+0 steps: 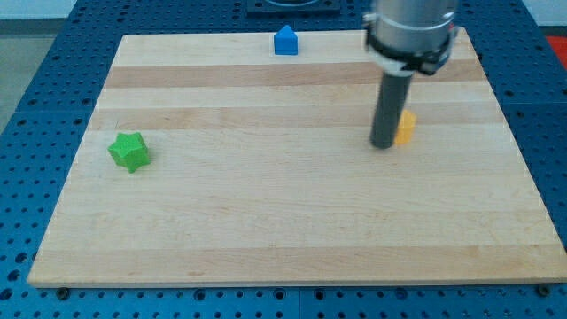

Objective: Place the yellow hexagon towards bottom of blue cube

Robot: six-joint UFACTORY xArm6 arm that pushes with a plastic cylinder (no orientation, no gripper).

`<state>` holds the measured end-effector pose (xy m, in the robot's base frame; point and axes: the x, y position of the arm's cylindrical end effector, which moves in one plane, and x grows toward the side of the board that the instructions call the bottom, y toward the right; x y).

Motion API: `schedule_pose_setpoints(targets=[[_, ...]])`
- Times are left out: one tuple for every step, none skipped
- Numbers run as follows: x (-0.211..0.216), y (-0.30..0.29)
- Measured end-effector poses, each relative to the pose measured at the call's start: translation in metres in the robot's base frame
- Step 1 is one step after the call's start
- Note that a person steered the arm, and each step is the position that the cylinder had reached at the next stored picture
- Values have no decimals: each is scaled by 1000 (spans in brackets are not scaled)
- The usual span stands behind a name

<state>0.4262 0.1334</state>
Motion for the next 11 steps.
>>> schedule_pose_setpoints(targets=[[-8, 13], [-6, -3], [-2, -2], [-2, 16], [-12, 41], [-38, 59], [-40, 62], [-39, 63], [-43, 74], [-73, 87], [-87, 89]])
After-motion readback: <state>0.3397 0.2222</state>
